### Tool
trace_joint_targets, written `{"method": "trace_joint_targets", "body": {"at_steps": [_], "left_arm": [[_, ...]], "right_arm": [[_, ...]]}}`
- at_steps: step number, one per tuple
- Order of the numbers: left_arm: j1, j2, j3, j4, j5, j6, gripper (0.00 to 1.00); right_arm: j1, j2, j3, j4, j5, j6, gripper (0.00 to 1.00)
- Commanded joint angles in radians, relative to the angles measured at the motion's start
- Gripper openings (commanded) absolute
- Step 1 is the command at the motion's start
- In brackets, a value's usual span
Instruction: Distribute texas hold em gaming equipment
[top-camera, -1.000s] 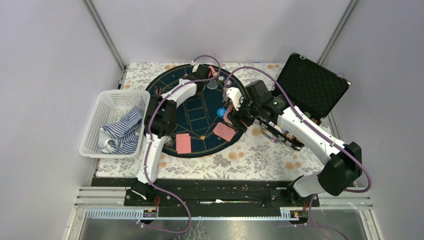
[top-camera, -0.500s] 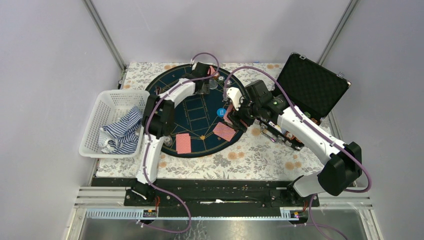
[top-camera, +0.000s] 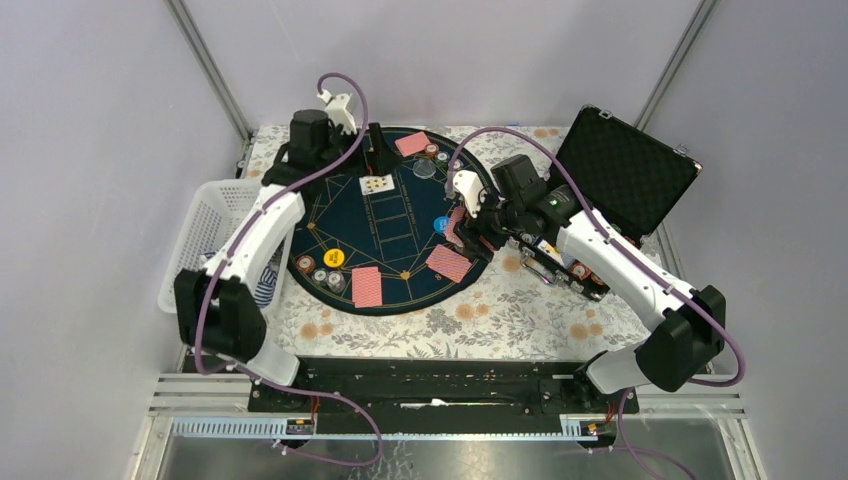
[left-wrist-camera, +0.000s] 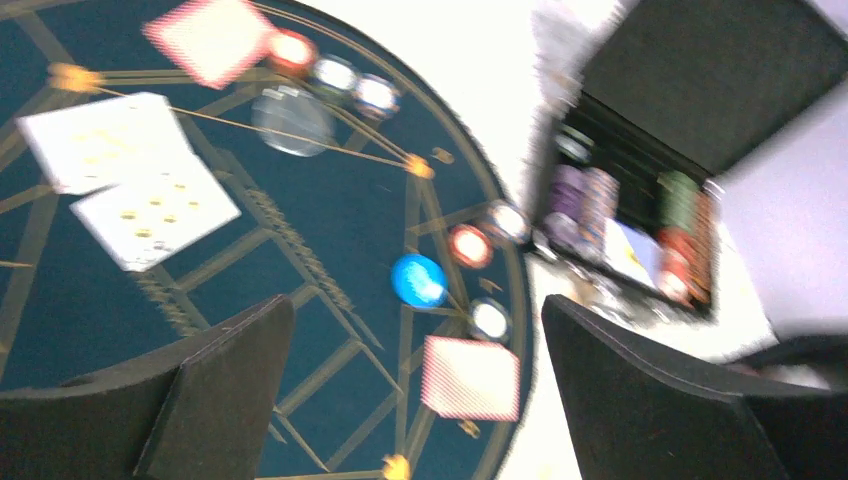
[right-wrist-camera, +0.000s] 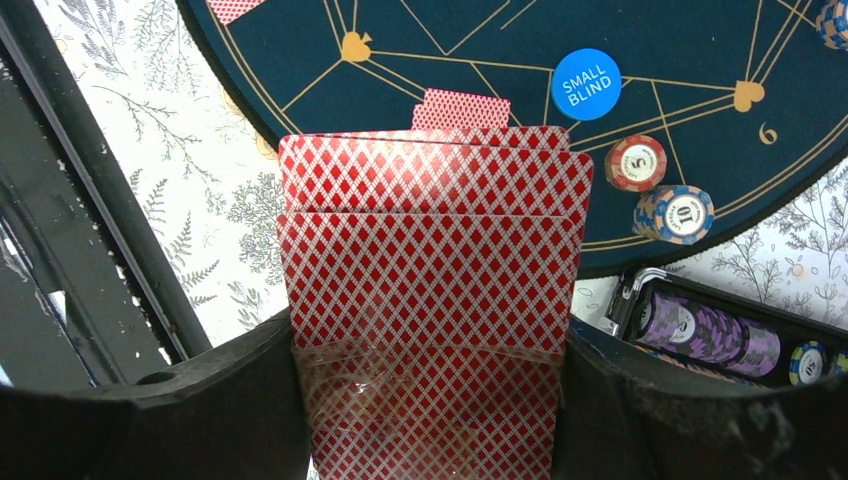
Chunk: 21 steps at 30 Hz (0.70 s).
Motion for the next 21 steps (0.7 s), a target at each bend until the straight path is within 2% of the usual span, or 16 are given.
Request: {"method": "trace_joint_targets", "body": {"at_steps": [1,4,7,13,21], "left_arm": [[-0.021,-0.110,-0.155,0.110,0.442,-0.059,0.99],[-0.047,-0.145,-0.229,0.190,0.588,-0.143,0.99],[-0.095,-0.149,-0.255,0.207,0.655,-0.171,0.99],[-0.161,-0.124,-0.297,0.289,0.693,-0.269,0.94],[-0.202,-0.055,-0.297,0.325,0.718,-0.316,0.78]], "right_arm": [[0.010,-0.028,0.050,0.004,-0.048,-0.022,0.00],[0.023,-0.028,0.052,0.011,-0.051,-0.022,0.00],[0.034,-0.023,0.058,0.010,-0.047,-0.019,0.00],[0.046,-0.020,0.058,0.013,-0.043,-0.025,0.01],[0.054,-0.019,0.055,0.015,-0.034,-0.028,0.01]]}}
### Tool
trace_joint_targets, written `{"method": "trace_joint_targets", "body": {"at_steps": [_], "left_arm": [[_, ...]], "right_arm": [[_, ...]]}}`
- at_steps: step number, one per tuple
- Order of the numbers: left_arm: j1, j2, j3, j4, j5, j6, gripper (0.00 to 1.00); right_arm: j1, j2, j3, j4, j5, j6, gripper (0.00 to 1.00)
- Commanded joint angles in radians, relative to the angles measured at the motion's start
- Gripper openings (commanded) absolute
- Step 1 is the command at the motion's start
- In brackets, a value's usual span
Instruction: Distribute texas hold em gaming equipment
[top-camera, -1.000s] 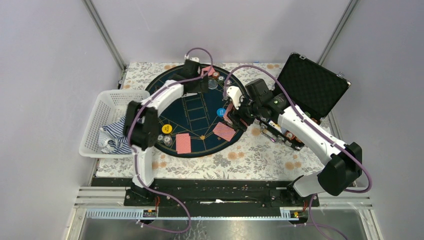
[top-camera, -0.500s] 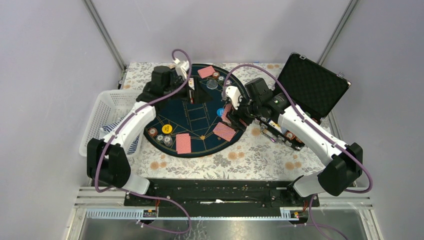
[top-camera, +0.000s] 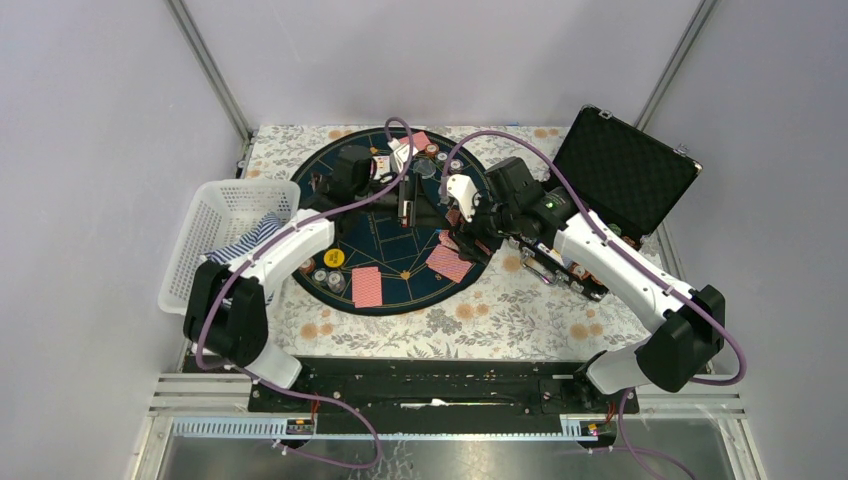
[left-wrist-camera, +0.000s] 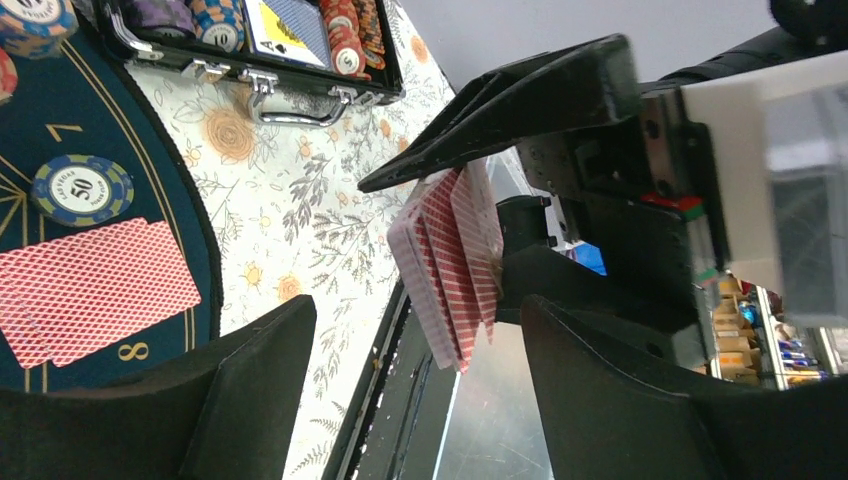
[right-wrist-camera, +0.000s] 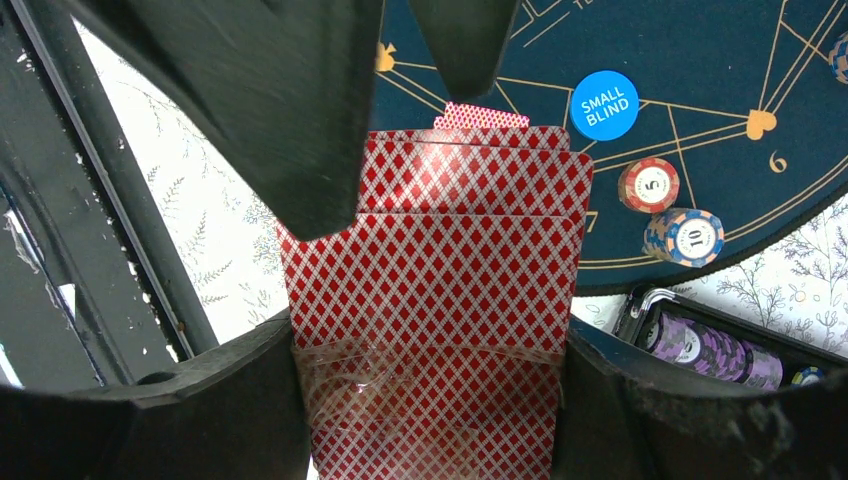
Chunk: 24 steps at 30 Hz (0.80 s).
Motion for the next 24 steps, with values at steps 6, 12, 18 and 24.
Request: {"method": "trace_joint_targets", "body": {"at_steps": [6,12,18,24], "left_arm": [[-0.013,0.052,0.001,0.069,0.032,-0.043,0.55],[0.003,0.043,-0.020,0.079,0.021,-0.049,0.39],[0.037,0.023,-0.043,0.094,0.020,-0.062,0.34],[0.059,0.003,-0.051,0.093,0.032,-0.068,0.31]], "right_arm": [[0.015,-0.029,0.048,0.018,-0.020,-0.013,0.01],[0.015,-0.039,0.042,0.020,-0.010,-0.009,0.00],[0.015,-0.047,0.031,0.030,0.002,-0.005,0.00],[0.014,-0.051,0.027,0.031,0.010,-0.006,0.00]]}}
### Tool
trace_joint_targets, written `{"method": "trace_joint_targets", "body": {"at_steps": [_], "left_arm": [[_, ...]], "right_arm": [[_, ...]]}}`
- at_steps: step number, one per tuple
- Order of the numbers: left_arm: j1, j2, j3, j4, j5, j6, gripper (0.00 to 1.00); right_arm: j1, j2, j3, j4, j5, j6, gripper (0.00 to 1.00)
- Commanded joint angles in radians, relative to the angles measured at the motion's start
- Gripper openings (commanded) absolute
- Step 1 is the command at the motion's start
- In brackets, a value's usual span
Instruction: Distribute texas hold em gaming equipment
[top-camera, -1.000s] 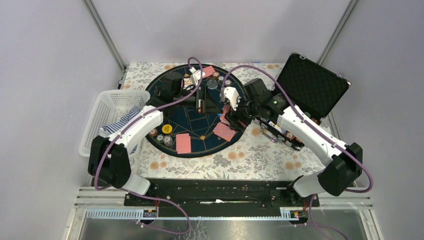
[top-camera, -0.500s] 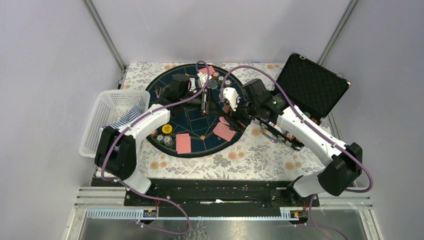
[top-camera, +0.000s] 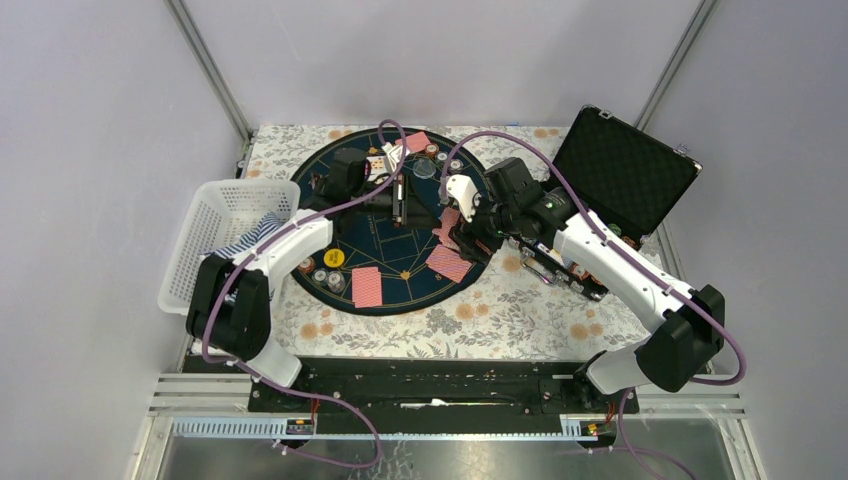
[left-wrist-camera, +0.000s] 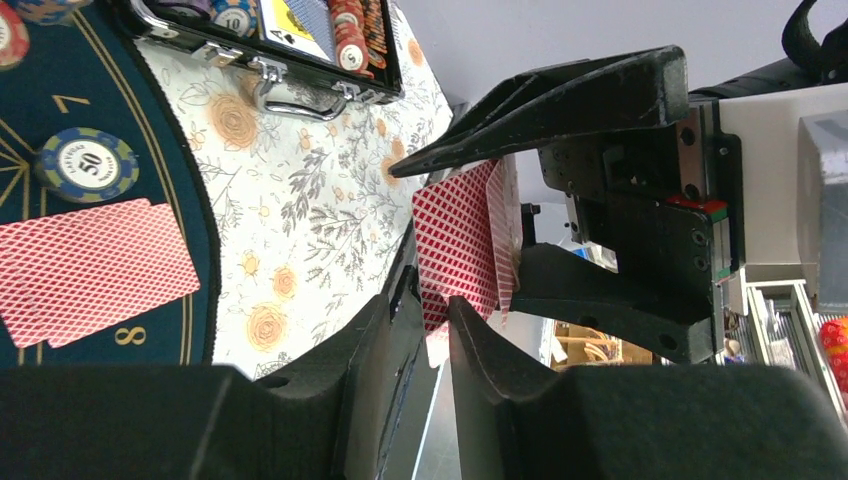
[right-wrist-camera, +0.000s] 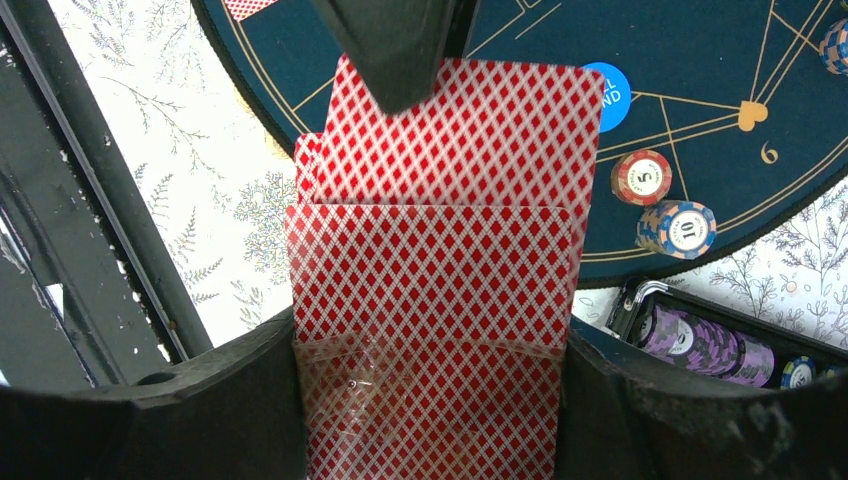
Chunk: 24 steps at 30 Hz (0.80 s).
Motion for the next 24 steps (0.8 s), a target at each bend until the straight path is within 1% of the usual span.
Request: {"method": "trace_joint_targets", "body": {"at_steps": [1,3,5,8,10,12,14,16,18,21,24], "left_arm": [[0.019,-0.046,-0.015,0.025,-0.009,0.016,0.30],[0.020,-0.053,-0.017,0.029,0.000,0.016,0.29],[0.022,-0.066,-0.027,0.055,0.015,0.006,0.30],[0.022,-0.093,-0.051,0.124,0.029,-0.032,0.41],[0.019,-0.098,-0.055,0.151,0.034,-0.062,0.53],[0.015,-0.090,-0.053,0.157,0.035,-0.073,0.57],[0.005,-0.082,-0.053,0.157,0.032,-0.080,0.57],[-0.007,-0.071,-0.050,0.157,0.030,-0.082,0.55],[-0.012,-0.059,-0.046,0.157,0.027,-0.087,0.50],[-0.010,-0.050,-0.041,0.157,0.025,-0.093,0.39],[0.001,-0.060,-0.050,0.156,0.016,-0.093,0.32]], "right_arm": [[0.011,-0.050,0.026,0.034,-0.010,-0.003,0.00],[0.012,-0.049,0.026,0.035,-0.010,-0.003,0.00],[0.011,-0.047,0.025,0.033,-0.009,-0.003,0.00],[0.011,-0.044,0.024,0.034,-0.008,-0.005,0.00],[0.011,-0.041,0.026,0.035,-0.006,-0.003,0.00],[0.011,-0.038,0.029,0.037,-0.003,-0.001,0.00],[0.011,-0.033,0.033,0.037,-0.003,0.002,0.00],[0.011,-0.032,0.038,0.037,-0.002,0.004,0.00],[0.011,-0.031,0.041,0.036,-0.001,0.005,0.00],[0.011,-0.032,0.043,0.036,0.003,0.006,0.00],[0.011,-0.034,0.043,0.035,0.009,0.007,0.00]]}}
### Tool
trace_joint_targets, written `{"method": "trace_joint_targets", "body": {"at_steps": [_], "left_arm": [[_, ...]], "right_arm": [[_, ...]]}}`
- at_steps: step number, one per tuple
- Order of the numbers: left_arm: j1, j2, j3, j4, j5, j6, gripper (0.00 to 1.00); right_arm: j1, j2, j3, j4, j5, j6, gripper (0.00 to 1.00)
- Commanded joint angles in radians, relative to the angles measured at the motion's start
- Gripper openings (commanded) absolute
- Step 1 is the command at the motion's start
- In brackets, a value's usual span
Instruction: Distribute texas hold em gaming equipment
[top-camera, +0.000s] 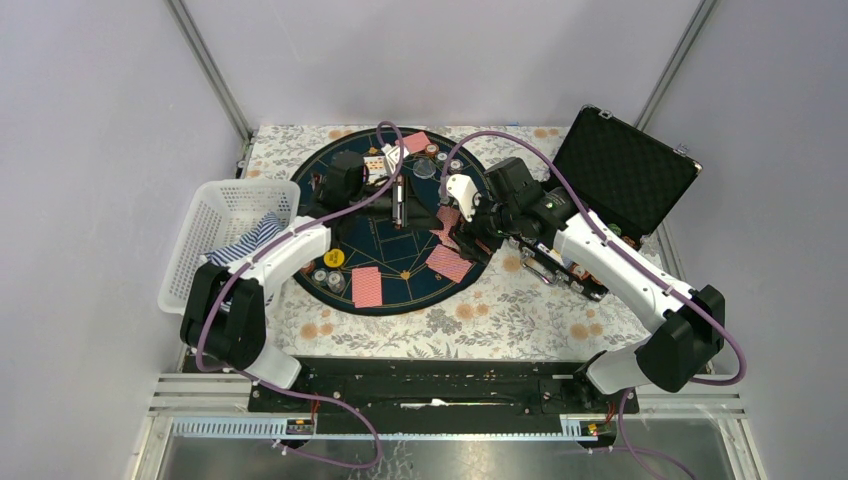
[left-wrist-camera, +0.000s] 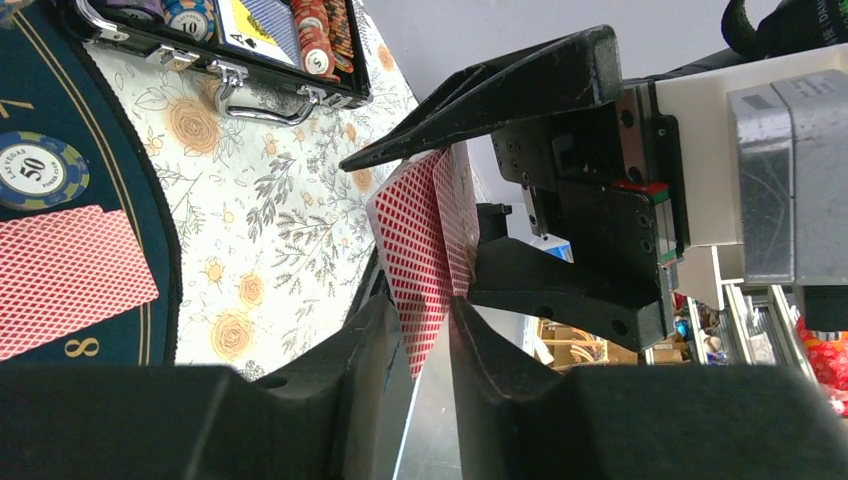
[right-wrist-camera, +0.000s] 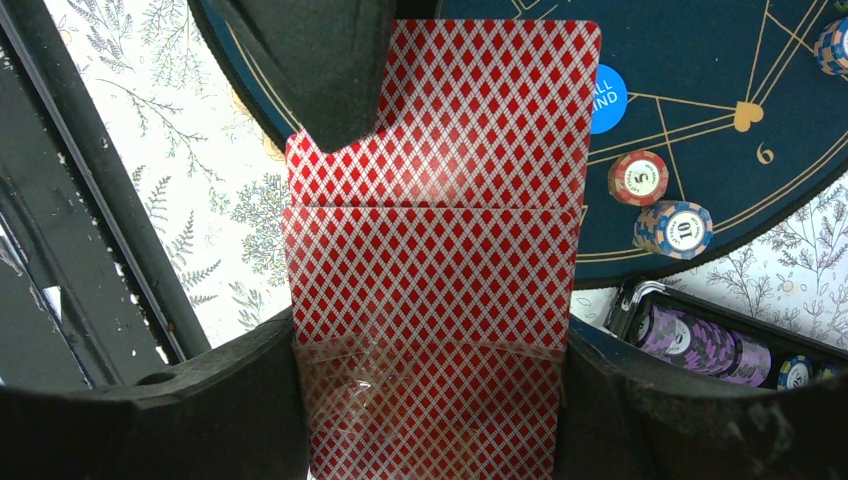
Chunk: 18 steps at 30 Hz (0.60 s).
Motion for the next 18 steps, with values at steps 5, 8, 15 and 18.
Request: {"method": "trace_joint_targets", "body": {"at_steps": [5,8,15,18], "left_arm": [[0.053,-0.033,-0.006,0.020,-0.016,0.015,0.25],[0.077,-0.045,-0.007,-0.012,-0.031,0.032,0.16],[0.094,-0.065,-0.036,0.027,-0.002,0.012,0.06],[0.101,-0.076,-0.080,0.142,0.020,-0.075,0.34]], "right_arm": [[0.012,-0.035,0.042,0.035,0.012,0.012,0.00],[0.011,-0.033,0.049,0.038,0.010,0.019,0.00],[0.011,-0.027,0.063,0.035,0.010,0.021,0.00],[0.012,-0.026,0.063,0.032,0.011,0.023,0.00]]}}
